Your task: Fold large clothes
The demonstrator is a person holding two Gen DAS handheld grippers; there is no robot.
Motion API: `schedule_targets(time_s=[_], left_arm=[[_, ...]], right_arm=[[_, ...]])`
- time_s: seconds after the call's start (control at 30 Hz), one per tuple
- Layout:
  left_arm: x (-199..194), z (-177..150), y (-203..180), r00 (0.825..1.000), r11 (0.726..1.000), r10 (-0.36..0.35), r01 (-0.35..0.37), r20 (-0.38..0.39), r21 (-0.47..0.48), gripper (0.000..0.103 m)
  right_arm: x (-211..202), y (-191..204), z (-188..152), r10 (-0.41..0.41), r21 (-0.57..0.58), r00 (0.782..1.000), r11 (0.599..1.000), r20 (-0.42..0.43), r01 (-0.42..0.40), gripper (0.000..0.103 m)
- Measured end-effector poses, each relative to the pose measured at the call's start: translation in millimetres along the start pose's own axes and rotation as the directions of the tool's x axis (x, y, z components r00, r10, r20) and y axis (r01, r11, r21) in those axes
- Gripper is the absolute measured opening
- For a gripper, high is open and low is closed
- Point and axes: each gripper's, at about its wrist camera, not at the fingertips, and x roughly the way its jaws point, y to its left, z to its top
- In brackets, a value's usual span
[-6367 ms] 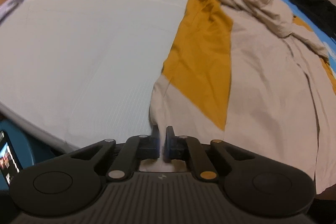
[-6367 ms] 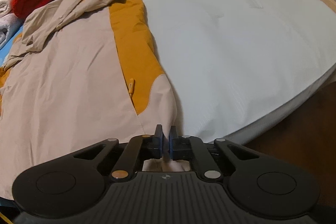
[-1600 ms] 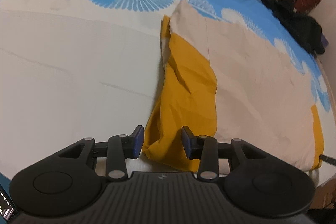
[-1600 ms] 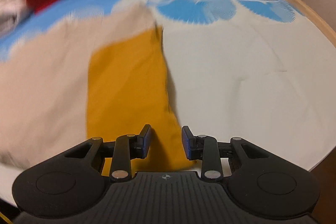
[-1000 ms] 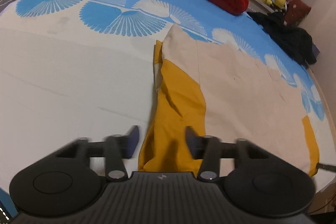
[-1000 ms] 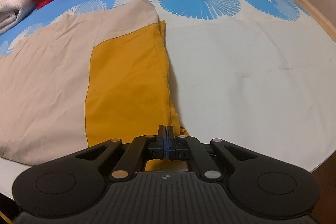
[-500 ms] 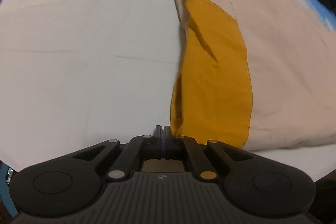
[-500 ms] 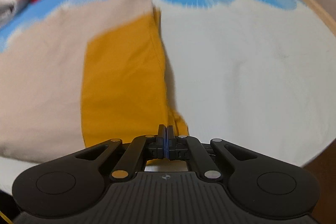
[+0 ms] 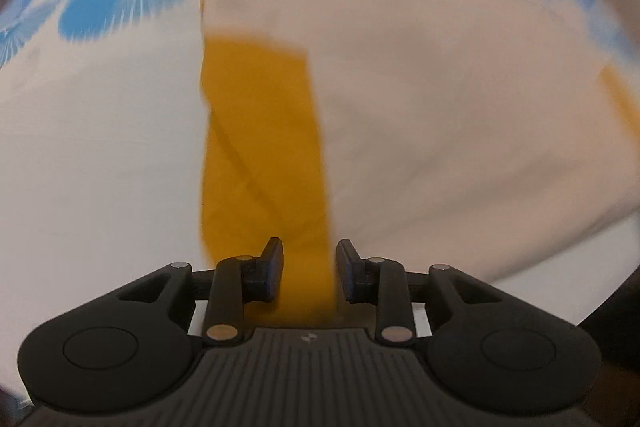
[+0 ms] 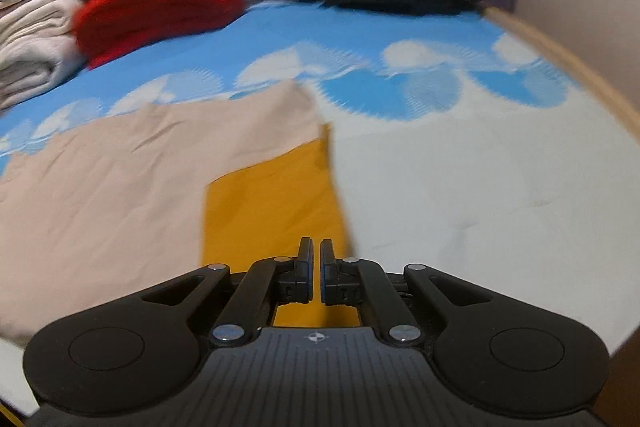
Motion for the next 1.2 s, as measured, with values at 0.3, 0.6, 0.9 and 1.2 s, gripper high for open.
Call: schedule_targets(time_s=[0.3, 0.6, 0.9, 1.2], left_arm=[[-29, 5, 2, 0.995, 0.997, -0.03, 0.037, 0.099, -0.074, 0.041], [-59, 14, -12, 0.958, 0.988, 0.015, 0.029, 0.285, -0.149, 0.044], [-109, -4, -52, 0.857, 0.982, 0.04, 0.062, 0.514, -0.18, 0.044], [-96, -49, -65, 0.889, 0.985, 0.034, 0.046, 0.457, -0.163, 0.018]], right_arm=[[27, 23, -4, -0.121, -0.138, 0.982, 0.985, -0.147, 0.101, 0.003], [-5, 30, -5, -0.114, -0.13, 0.993, 0.985, -0.032, 0.109, 0.003], [-63, 28, -6, -0.06, -0.045, 0.984, 0.997, 0.167, 0.069, 0.003], [-84, 23, -4, -0.048, -0.007, 0.974, 0.999, 0.22, 0.051, 0.003]])
